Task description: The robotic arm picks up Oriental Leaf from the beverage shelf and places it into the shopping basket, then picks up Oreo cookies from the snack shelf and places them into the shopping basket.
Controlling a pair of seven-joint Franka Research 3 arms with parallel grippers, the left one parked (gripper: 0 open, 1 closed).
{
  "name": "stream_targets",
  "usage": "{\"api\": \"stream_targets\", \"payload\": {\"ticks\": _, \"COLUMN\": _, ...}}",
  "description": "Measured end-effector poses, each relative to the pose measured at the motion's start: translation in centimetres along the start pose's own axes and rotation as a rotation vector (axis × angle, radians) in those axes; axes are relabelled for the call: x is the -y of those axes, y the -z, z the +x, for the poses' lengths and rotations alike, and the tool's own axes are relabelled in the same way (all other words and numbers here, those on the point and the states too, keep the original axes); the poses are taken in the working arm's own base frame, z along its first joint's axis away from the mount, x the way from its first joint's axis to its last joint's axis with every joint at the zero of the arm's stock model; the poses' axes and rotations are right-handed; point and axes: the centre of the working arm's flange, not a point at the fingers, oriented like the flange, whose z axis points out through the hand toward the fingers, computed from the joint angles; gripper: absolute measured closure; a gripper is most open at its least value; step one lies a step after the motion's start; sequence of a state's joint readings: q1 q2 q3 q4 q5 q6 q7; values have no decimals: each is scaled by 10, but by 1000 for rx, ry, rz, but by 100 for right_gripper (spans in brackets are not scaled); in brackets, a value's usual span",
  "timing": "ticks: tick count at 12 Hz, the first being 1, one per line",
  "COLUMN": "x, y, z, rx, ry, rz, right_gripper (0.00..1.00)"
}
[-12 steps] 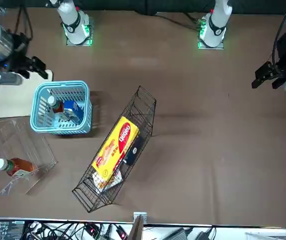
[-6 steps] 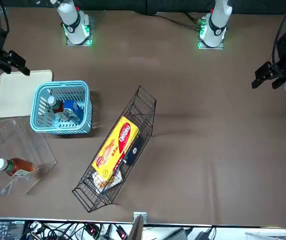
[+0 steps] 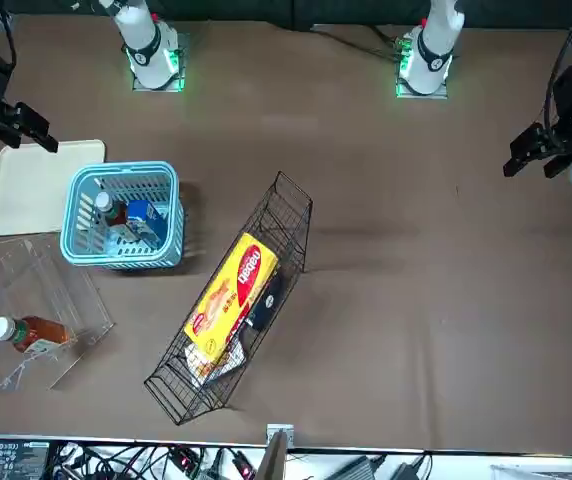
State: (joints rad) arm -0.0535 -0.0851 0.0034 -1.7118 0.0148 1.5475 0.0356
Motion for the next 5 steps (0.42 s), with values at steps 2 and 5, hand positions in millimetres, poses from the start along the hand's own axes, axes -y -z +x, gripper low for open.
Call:
{"api": "stream_targets", "payload": {"ticks": 2, "x": 2, "y": 2, "z": 0, "rx": -7, "ry": 3, "rz": 0, "right_gripper": 0}}
{"api": "stream_targets", "payload": {"ticks": 5, "x": 3, "y": 8, "z": 1, "rx": -21, "ry": 5, "rz": 0, "right_gripper": 0}}
